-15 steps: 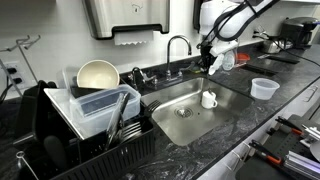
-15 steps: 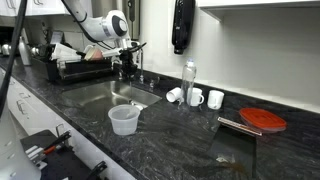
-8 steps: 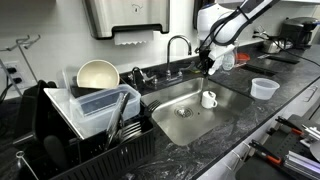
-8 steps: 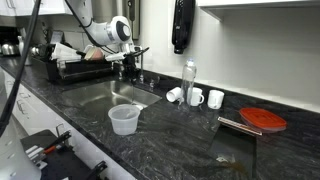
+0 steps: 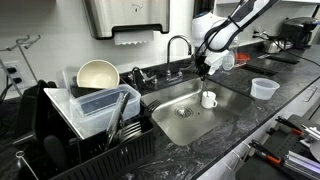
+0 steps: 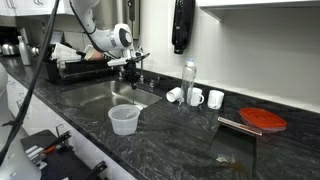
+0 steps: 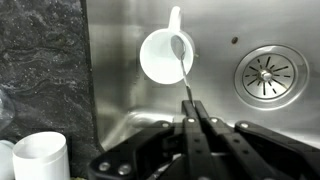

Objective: Pick up the spoon from the dish rack and place it inside the white mug in the sink, remove the mug from the sink and place it on the right side of the countertop

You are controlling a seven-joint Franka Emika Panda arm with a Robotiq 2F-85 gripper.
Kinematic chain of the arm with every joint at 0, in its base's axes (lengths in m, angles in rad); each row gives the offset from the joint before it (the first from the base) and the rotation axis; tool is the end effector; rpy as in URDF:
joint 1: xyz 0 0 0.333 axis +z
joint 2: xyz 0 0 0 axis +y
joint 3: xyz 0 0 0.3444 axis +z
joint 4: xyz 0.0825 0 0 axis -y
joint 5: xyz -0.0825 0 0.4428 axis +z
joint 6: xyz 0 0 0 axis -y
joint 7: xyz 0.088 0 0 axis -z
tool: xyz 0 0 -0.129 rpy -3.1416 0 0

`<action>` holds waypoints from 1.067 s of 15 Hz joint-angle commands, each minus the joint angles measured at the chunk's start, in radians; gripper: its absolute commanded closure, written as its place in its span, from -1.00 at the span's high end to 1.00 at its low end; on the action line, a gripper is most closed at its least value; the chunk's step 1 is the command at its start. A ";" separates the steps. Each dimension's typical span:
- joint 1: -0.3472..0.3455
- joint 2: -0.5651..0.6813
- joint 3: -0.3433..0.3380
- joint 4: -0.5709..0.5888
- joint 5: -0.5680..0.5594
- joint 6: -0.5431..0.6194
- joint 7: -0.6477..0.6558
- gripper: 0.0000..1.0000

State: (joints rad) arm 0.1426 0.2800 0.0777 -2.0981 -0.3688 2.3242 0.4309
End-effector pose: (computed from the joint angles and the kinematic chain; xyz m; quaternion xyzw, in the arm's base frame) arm 0.6105 0.1242 0.2466 0.9922 0.0236 0.0147 0.1214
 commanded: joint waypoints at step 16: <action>0.037 -0.014 -0.041 0.020 0.016 -0.012 -0.001 0.91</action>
State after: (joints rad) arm 0.1717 0.2657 0.0461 -2.0790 -0.3568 2.3128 0.4333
